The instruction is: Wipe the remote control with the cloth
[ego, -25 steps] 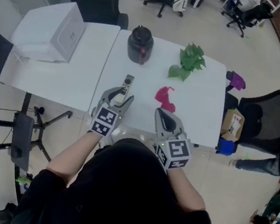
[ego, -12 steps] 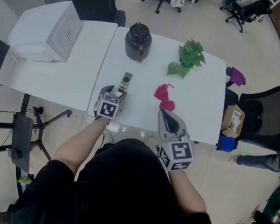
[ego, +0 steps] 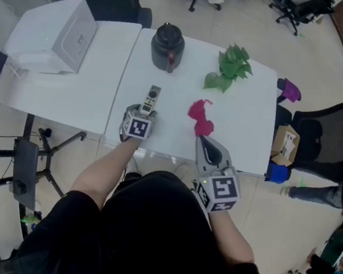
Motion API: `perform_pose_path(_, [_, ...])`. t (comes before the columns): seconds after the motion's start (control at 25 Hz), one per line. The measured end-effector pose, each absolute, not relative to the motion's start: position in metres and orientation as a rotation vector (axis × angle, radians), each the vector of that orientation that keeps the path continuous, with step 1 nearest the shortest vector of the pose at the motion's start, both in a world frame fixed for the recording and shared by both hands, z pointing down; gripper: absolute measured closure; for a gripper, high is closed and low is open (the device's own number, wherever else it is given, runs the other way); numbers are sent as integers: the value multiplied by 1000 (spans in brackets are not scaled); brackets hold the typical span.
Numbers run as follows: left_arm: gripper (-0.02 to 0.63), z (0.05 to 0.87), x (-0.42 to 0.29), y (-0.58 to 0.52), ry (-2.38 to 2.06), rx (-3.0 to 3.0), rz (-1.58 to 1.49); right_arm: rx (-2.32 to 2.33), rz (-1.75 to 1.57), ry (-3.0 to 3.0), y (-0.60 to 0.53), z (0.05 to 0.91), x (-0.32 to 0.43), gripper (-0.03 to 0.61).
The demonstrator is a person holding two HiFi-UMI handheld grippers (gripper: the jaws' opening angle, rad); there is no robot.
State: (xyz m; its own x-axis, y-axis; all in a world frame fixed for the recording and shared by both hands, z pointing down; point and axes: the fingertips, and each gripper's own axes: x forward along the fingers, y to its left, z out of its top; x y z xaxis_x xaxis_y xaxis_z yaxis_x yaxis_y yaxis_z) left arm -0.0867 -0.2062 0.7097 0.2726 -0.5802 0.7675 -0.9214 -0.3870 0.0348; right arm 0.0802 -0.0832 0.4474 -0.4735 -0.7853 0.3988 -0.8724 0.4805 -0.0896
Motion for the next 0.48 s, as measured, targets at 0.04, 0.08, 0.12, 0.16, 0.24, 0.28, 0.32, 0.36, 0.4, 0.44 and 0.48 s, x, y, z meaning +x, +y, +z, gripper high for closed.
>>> perform_pose_path(0.04, [328, 712, -87, -205, -1351, 2055, 942, 1407, 407, -2426, -83, 448, 81, 568])
perform_pose_path(0.08, [328, 714, -88, -205, -1354, 2046, 947, 1411, 406, -2426, -83, 448, 82, 568])
perform_pose_path(0.12, [330, 715, -88, -205, -1358, 2039, 954, 1413, 405, -2425, -83, 448, 82, 569])
perform_pose_path(0.16, [333, 716, -88, -205, -1361, 2031, 962, 1412, 407, -2422, -83, 448, 83, 568])
perform_pose_path(0.24, [357, 719, -89, -205, -1364, 2014, 977, 1411, 412, -2414, -82, 449, 85, 568])
perform_pose_path(0.28, [370, 721, -89, -205, -1365, 2006, 985, 1414, 412, -2412, -81, 448, 85, 568])
perform_pose_path(0.32, [373, 722, -89, -206, -1364, 2000, 993, 1418, 413, -2410, -81, 448, 86, 568])
perform_pose_path(0.36, [373, 722, -90, -206, -1363, 1994, 1003, 1419, 414, -2410, -81, 447, 86, 569])
perform_pose_path(0.4, [379, 722, -90, -206, -1362, 1988, 1014, 1421, 416, -2410, -81, 447, 86, 568])
perform_pose_path(0.44, [380, 721, -91, -205, -1361, 1983, 1024, 1423, 417, -2411, -81, 446, 86, 568])
perform_pose_path(0.48, [387, 721, -91, -206, -1358, 1982, 1034, 1420, 414, -2413, -81, 447, 86, 568])
